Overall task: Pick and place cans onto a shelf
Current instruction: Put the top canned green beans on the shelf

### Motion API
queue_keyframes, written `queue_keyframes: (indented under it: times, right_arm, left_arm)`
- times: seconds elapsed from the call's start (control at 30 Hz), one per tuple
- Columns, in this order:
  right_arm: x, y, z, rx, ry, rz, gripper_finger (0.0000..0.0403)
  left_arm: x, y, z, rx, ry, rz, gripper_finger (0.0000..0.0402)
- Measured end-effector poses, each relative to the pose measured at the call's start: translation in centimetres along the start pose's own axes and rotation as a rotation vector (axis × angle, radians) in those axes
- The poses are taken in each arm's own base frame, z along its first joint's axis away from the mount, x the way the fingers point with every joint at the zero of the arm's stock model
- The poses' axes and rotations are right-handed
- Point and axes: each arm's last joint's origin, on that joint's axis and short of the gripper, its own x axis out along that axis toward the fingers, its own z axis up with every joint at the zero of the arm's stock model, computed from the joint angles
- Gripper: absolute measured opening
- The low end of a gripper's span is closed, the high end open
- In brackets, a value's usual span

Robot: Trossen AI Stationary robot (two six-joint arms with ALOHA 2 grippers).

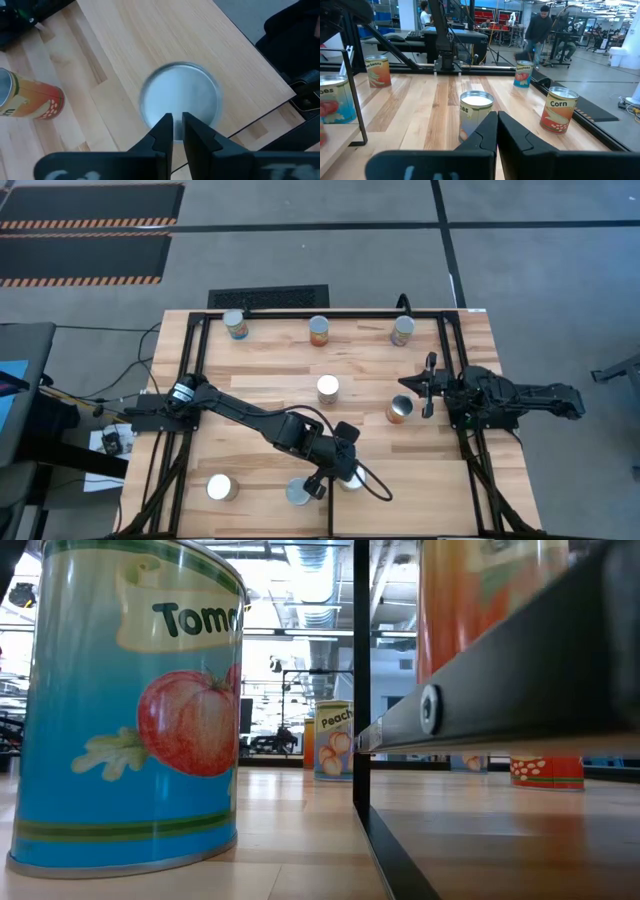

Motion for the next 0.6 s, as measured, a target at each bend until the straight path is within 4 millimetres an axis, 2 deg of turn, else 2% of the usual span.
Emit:
queue_keyframes:
  times: [0.2,0.37,0.6]
  right_arm:
    - [0.0,0.0,0.0,0.000,0.000,0.000,0.0033]
    - [0.0,0.0,0.0,0.000,0.000,0.000,0.0033]
    - [0.0,0.0,0.0,0.000,-0.001,0.000,0.0033]
  left_arm:
    - [-1.5,0.1,1.1,0.025,-0.071,-0.065,0.0003]
    - [0.9,0.1,0.5,0.030,-0.031,-0.097,0.0000]
    - [1.2,0.6,0.7,0.052,-0.017,-0.068,0.0000]
